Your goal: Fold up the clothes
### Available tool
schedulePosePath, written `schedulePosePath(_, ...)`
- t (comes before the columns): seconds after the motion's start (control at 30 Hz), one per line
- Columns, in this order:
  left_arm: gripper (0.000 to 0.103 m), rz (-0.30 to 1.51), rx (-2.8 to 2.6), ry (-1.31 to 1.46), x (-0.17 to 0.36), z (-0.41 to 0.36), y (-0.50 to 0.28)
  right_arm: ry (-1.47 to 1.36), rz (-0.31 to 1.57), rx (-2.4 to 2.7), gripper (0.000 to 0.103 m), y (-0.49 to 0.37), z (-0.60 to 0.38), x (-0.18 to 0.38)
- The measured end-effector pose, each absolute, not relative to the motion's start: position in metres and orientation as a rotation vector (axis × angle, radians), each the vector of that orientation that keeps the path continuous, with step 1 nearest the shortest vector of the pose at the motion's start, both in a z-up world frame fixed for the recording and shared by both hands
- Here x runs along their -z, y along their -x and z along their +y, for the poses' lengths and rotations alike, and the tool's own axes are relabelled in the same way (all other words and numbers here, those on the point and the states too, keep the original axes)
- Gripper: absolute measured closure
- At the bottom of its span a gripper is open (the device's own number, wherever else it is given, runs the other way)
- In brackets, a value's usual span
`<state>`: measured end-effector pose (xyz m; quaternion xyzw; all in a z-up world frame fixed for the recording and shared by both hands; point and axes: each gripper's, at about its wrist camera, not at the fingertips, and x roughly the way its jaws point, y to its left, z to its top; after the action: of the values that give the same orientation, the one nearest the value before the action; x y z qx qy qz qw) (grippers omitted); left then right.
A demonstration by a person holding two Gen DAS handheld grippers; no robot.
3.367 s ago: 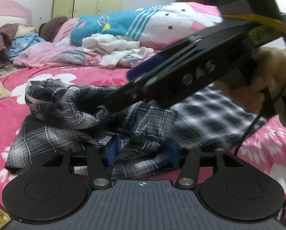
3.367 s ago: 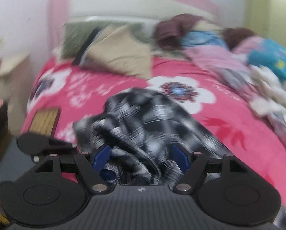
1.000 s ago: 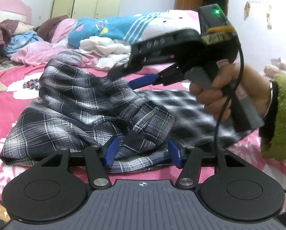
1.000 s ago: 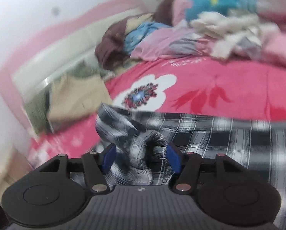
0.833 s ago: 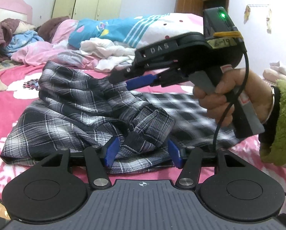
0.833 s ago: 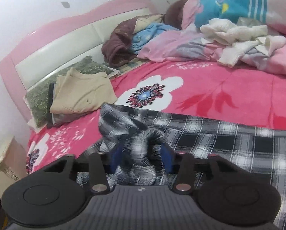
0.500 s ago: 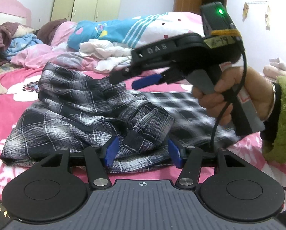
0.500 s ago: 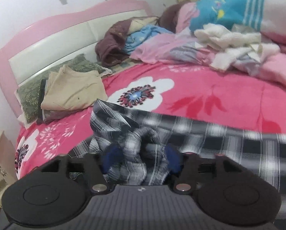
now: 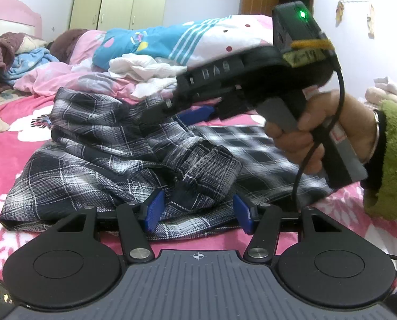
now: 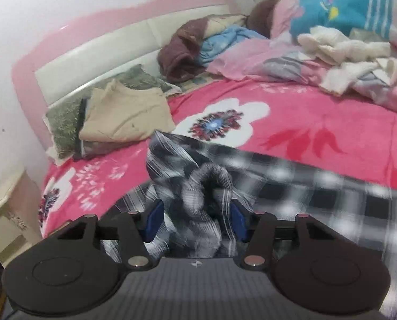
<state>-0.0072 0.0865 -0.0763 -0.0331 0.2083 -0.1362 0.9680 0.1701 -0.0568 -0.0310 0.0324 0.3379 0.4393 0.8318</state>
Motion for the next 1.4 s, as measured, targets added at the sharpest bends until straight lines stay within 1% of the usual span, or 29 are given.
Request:
schedulePosePath(0.07,0.047,0.417,0.276,0.072,0.076,0.087,0.008,-0.091,0.748,-0.909,0.057,-0.169,-0.059,0.036)
schedulePosePath(0.1,0.047,0.411,0.275,0.078,0.076,0.088,0.008,-0.141,0.766,-0.904,0.064,-0.169,-0.063,0.037)
schedulePosePath(0.13,0.047,0.396,0.269,0.088,0.075,0.089,0.010,-0.191,0.784,-0.899,0.083,-0.168,-0.067,0.038)
schedulePosePath(0.17,0.047,0.375,0.266,0.102,0.074,0.092,0.012,-0.241,0.802,-0.894,0.088,-0.168,-0.070,0.039)
schedulePosePath(0.23,0.047,0.329,0.267,0.129,0.067,0.098,0.017,-0.342,0.836,-0.881,0.095,-0.168,-0.078,0.042)
schedulePosePath(0.4,0.047,0.247,0.269,0.178,0.049,0.109,0.021,-0.607,0.936,-0.836,0.095,-0.169,-0.098,0.053)
schedulePosePath(0.53,0.047,0.300,0.240,0.195,0.052,0.112,0.005,-0.919,1.055,-0.819,0.095,-0.174,-0.119,0.083)
schedulePosePath(0.6,0.047,0.321,0.229,0.189,0.054,0.111,0.000,-0.920,1.054,-0.792,0.095,-0.175,-0.125,0.087)
schedulePosePath(0.8,0.047,0.381,0.204,0.131,0.064,0.099,-0.009,-0.811,1.006,-0.752,0.095,-0.175,-0.130,0.083)
schedulePosePath(0.9,0.046,0.406,0.198,0.111,0.068,0.096,-0.010,-0.728,1.012,-0.731,0.093,-0.171,-0.126,0.082)
schedulePosePath(1.07,0.046,0.423,0.192,0.104,0.070,0.095,-0.012,-0.668,0.994,-0.730,0.092,-0.160,-0.129,0.078)
schedulePosePath(1.13,0.046,0.428,0.188,0.095,0.070,0.094,-0.012,-0.668,0.983,-0.730,0.089,-0.158,-0.133,0.074)
schedulePosePath(1.2,0.046,0.432,0.187,0.094,0.071,0.094,-0.012,-0.664,0.947,-0.723,0.082,-0.155,-0.138,0.066)
schedulePosePath(1.27,0.046,0.434,0.189,0.099,0.071,0.095,-0.013,-0.666,0.919,-0.709,0.054,-0.154,-0.146,0.059)
schedulePosePath(1.33,0.046,0.436,0.188,0.099,0.071,0.095,-0.013,-0.670,0.910,-0.694,0.049,-0.155,-0.152,0.056)
schedulePosePath(1.4,0.046,0.437,0.187,0.098,0.070,0.094,-0.013,-0.677,0.943,-0.685,0.048,-0.160,-0.153,0.059)
